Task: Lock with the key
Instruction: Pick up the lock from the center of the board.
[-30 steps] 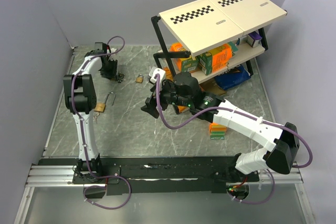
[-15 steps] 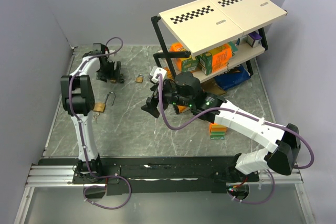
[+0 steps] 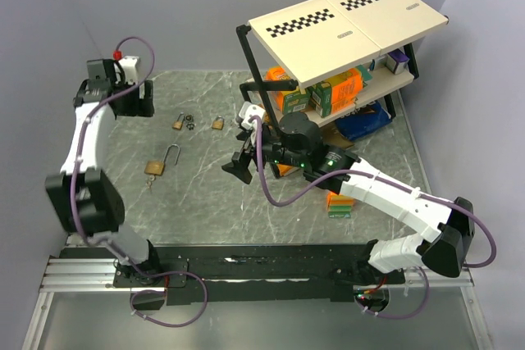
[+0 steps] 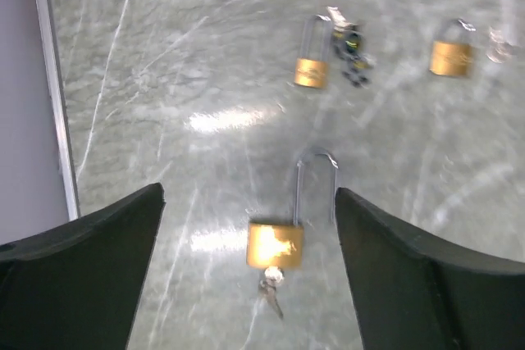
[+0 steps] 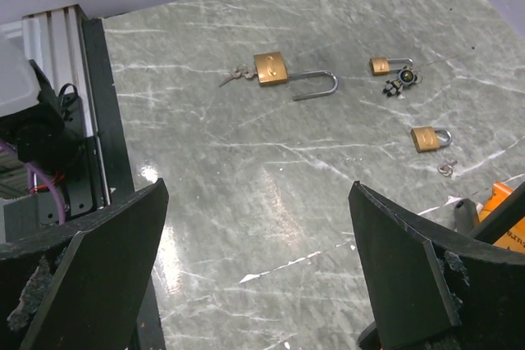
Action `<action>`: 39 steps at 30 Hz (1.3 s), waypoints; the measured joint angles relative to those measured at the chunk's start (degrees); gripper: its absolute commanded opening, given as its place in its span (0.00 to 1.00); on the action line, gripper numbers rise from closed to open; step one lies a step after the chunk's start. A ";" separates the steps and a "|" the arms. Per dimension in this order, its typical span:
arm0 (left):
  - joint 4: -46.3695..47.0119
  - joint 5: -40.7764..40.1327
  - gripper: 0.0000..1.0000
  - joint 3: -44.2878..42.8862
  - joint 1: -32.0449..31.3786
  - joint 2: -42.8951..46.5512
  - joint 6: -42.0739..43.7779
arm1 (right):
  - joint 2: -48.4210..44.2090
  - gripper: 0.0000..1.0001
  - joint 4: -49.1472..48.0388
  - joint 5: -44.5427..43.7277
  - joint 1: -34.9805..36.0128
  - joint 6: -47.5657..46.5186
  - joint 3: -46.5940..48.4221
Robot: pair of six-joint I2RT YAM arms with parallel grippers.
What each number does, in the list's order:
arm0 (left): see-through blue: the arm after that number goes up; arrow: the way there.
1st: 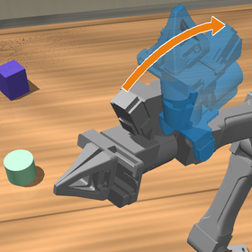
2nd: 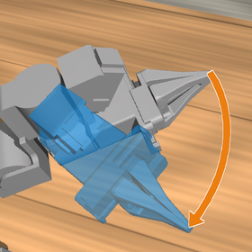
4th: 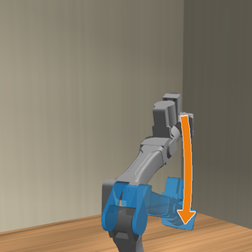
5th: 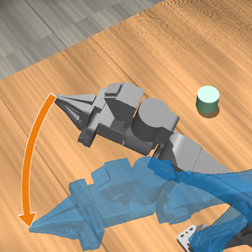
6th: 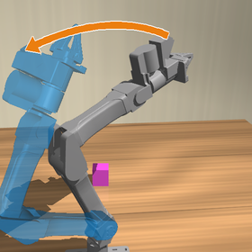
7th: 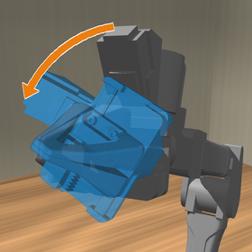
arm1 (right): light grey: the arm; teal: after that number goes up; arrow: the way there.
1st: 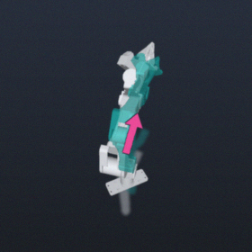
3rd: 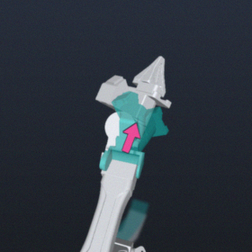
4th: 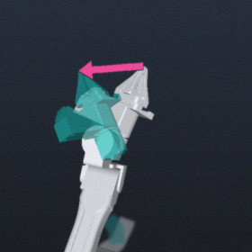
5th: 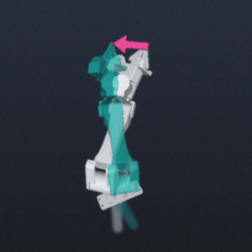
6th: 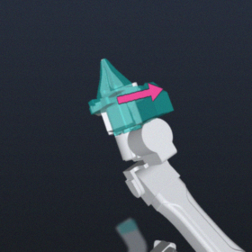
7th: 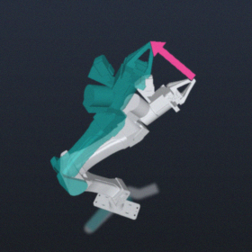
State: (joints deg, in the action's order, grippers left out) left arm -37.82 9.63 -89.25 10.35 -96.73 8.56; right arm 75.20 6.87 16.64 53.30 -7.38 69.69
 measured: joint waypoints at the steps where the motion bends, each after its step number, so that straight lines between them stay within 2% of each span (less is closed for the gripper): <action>1: 0.28 0.44 0.98 1.88 -0.24 3.06 0.63 | -0.09 1.00 0.02 0.02 -0.04 0.04 0.02; 4: -1.70 2.40 0.99 4.94 -0.83 7.96 3.15 | -0.09 1.00 0.26 0.28 -0.35 0.52 0.02; 6: -2.56 3.52 0.97 6.62 -0.90 7.85 4.04 | -0.09 1.00 0.55 0.70 -1.05 1.27 0.02; 13: -3.67 0.28 0.99 20.52 -0.20 5.31 2.58 | 0.07 1.00 1.40 4.42 -7.63 7.69 0.04; 19: 0.70 -4.04 0.93 22.34 -0.20 2.03 1.27 | 0.09 1.00 1.38 6.80 -8.81 8.61 0.04; 27: 4.68 -6.14 0.84 24.70 -0.20 -3.93 -0.02 | 0.13 1.00 1.31 5.66 -8.72 11.17 0.04; 39: 9.20 -7.63 0.78 27.39 -2.97 -4.35 -2.10 | 0.39 1.00 1.31 7.93 -8.72 10.45 0.04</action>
State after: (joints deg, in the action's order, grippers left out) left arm -28.62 2.00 -61.87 7.38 -101.08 6.46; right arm 75.59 8.19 24.58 44.58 3.07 69.73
